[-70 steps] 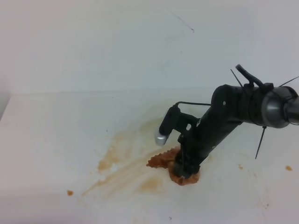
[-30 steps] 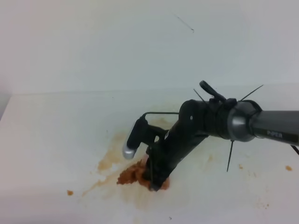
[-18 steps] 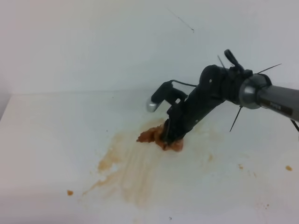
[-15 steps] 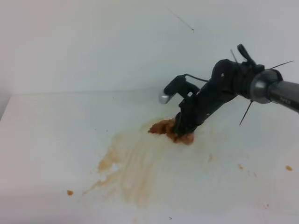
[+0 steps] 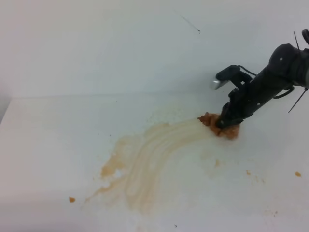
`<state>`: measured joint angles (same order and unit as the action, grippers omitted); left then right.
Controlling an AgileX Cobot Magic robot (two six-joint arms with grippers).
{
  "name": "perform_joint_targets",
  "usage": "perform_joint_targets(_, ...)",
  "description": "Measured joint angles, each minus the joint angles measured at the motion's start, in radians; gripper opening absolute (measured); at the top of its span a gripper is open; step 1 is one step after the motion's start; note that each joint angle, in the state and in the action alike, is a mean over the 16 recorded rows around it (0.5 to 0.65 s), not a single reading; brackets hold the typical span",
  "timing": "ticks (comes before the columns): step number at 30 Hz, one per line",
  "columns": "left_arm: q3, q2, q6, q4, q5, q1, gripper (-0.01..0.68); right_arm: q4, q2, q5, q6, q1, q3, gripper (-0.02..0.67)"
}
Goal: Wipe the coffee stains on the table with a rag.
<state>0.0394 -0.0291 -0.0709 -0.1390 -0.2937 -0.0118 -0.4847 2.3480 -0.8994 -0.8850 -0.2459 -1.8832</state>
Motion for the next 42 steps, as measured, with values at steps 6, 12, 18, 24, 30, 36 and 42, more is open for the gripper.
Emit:
perform_joint_targets(6,0.0,0.0,0.0,0.0,0.0,0.0,0.001,-0.111,-0.001,-0.004,-0.065,-0.114,0.0,0.008)
perform_joint_targets(12,0.0,0.0,0.0,0.0,0.0,0.0,0.001,-0.136,0.0,0.032,-0.084,-0.267,0.0,0.001)
perform_joint_targets(18,0.0,0.0,0.0,0.0,0.0,0.0,0.001,-0.113,-0.01,0.063,-0.069,-0.36,0.0,0.014)
perform_joint_targets(24,0.0,0.0,0.0,0.0,0.0,0.0,0.001,-0.037,-0.058,0.033,-0.037,-0.366,0.0,0.054)
perform_joint_targets(30,0.0,0.0,0.0,0.0,0.0,0.0,0.001,0.031,-0.166,-0.021,-0.008,-0.303,0.024,0.097)
perform_joint_targets(36,0.0,0.0,0.0,0.0,0.0,0.0,0.001,0.056,-0.328,-0.033,0.003,-0.19,0.113,0.118)
perform_joint_targets(42,0.0,0.0,0.0,0.0,0.0,0.0,0.001,0.016,-0.496,0.04,-0.009,-0.081,0.287,0.119)
